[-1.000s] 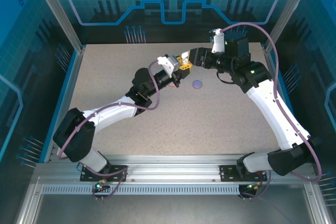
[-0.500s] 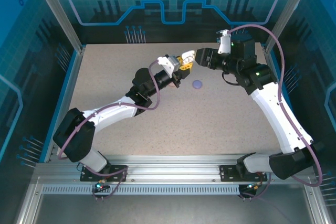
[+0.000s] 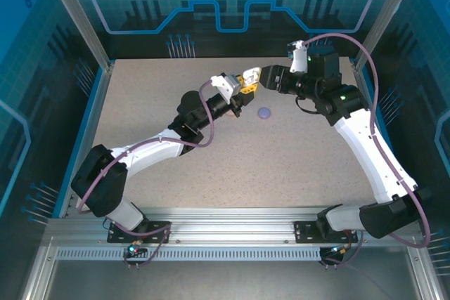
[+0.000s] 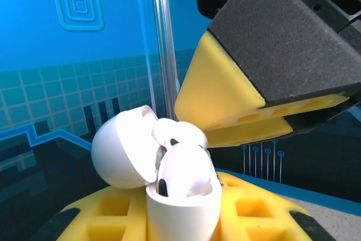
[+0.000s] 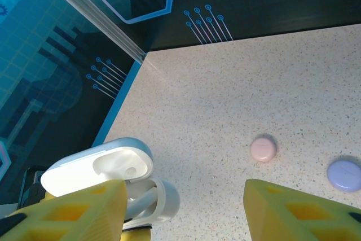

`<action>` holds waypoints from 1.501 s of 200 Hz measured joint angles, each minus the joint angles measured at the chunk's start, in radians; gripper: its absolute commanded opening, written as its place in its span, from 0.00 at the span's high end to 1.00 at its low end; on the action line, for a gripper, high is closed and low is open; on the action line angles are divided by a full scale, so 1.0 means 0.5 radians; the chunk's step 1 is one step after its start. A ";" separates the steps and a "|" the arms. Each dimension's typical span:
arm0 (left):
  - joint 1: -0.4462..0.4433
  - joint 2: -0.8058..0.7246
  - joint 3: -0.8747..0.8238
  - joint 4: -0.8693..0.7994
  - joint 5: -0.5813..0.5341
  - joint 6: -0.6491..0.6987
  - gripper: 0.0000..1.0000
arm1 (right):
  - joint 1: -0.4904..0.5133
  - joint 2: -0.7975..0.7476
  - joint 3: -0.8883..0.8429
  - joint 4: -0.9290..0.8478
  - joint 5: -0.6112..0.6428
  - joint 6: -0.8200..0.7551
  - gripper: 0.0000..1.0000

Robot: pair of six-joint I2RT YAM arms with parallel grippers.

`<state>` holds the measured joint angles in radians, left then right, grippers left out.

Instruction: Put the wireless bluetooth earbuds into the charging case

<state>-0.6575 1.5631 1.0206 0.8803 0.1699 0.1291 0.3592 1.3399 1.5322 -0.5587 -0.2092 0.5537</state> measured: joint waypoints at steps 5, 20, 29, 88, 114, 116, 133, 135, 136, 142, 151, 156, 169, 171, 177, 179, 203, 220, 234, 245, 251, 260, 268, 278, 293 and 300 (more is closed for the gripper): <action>0.000 0.000 0.000 0.001 0.000 0.000 1.00 | -0.005 -0.002 -0.001 -0.002 0.000 0.001 0.41; 0.000 0.000 0.000 0.001 0.001 0.000 1.00 | -0.033 -0.018 -0.009 -0.001 0.001 0.002 0.41; 0.000 0.000 0.000 0.001 0.001 0.000 1.00 | -0.047 -0.033 -0.015 -0.002 -0.002 0.008 0.41; 0.000 0.000 0.000 0.001 0.000 0.000 1.00 | -0.001 -0.069 -0.014 0.004 -0.027 0.006 0.40; 0.000 0.000 0.000 0.002 0.000 0.000 1.00 | 0.048 -0.057 -0.005 0.004 -0.040 -0.007 0.39; 0.000 0.000 0.000 0.002 0.000 0.000 1.00 | 0.051 -0.056 -0.003 0.003 -0.040 -0.009 0.39; 0.000 0.000 0.000 0.002 0.001 0.000 1.00 | 0.059 -0.039 0.001 0.004 -0.046 -0.016 0.39; 0.000 0.000 0.000 0.001 0.001 0.000 1.00 | 0.059 -0.036 0.001 0.004 -0.047 -0.017 0.39; 0.000 0.000 0.000 0.002 0.001 0.000 1.00 | 0.059 -0.035 0.001 0.004 -0.047 -0.018 0.40; 0.000 0.000 0.000 0.001 0.000 0.000 1.00 | 0.059 -0.026 0.001 0.003 -0.048 -0.024 0.39; 0.000 0.000 0.000 0.000 0.000 0.000 1.00 | 0.059 -0.015 0.001 0.005 -0.056 -0.024 0.40; 0.000 0.001 0.000 -0.002 0.000 0.000 1.00 | 0.059 -0.008 0.002 0.005 -0.059 -0.025 0.39; 0.000 0.003 0.000 -0.002 0.000 0.000 1.00 | 0.059 0.004 0.002 0.004 -0.068 -0.034 0.40; 0.000 0.003 0.000 -0.002 0.000 0.000 1.00 | 0.059 0.005 0.002 0.004 -0.069 -0.037 0.40; 0.000 0.003 0.000 -0.005 0.000 0.000 1.00 | 0.059 0.011 0.002 0.003 -0.070 -0.041 0.40; 0.000 0.003 0.000 -0.005 0.000 0.000 1.00 | 0.059 0.012 0.002 0.004 -0.070 -0.042 0.40; 0.000 0.008 0.000 -0.014 0.000 0.000 1.00 | 0.058 0.018 0.002 -0.002 -0.069 -0.056 0.40; 0.000 0.011 0.000 -0.014 0.000 0.000 1.00 | 0.051 0.018 0.002 -0.005 -0.068 -0.065 0.40; 0.000 0.011 0.000 -0.018 0.000 -0.001 1.00 | 0.033 0.012 -0.004 -0.005 -0.070 -0.069 0.40; 0.000 0.014 0.000 -0.018 0.000 -0.001 1.00 | 0.011 0.002 -0.010 -0.005 -0.070 -0.070 0.40; 0.000 0.014 0.000 -0.019 0.000 -0.001 1.00 | -0.003 -0.006 -0.014 -0.005 -0.069 -0.070 0.40; 0.000 0.014 0.000 -0.020 0.001 0.000 1.00 | -0.020 -0.014 -0.016 -0.006 -0.069 -0.071 0.40; 0.000 0.014 0.000 -0.020 0.001 0.000 1.00 | -0.027 -0.018 -0.016 -0.006 -0.070 -0.076 0.40; 0.000 0.014 0.000 -0.020 0.001 0.000 1.00 | -0.027 -0.021 -0.016 -0.006 -0.071 -0.076 0.40; 0.000 0.014 0.000 -0.020 0.001 0.000 1.00 | -0.027 -0.021 -0.016 -0.006 -0.077 -0.076 0.40; 0.000 0.014 0.000 -0.020 0.001 0.000 1.00 | -0.027 -0.021 -0.016 -0.006 -0.081 -0.076 0.40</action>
<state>-0.6575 1.5700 1.0206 0.8703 0.1703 0.1291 0.3454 1.3296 1.5242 -0.5617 -0.2497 0.5156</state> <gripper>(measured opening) 0.235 0.600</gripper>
